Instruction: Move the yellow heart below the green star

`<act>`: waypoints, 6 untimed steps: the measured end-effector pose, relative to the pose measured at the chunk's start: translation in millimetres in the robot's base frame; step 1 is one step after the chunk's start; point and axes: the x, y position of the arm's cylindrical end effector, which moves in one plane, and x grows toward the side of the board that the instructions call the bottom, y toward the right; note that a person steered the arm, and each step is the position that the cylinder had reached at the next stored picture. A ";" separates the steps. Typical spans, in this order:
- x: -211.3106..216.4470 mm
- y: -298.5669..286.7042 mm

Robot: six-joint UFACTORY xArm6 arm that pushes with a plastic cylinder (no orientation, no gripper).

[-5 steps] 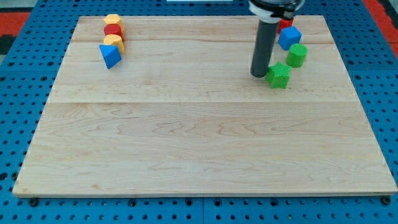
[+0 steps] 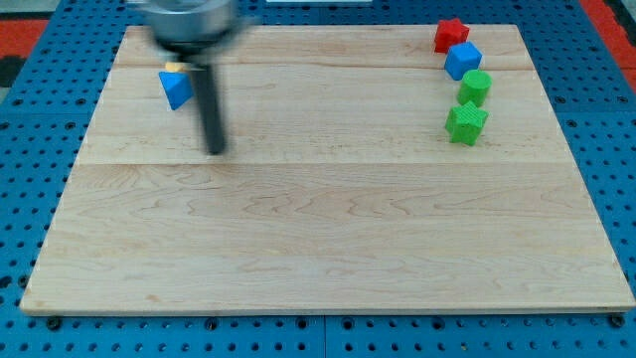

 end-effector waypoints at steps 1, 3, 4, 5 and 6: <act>-72.7 -83.3; -222.4 -80.9; -217.1 -37.4; -145.1 -5.7; -94.5 18.4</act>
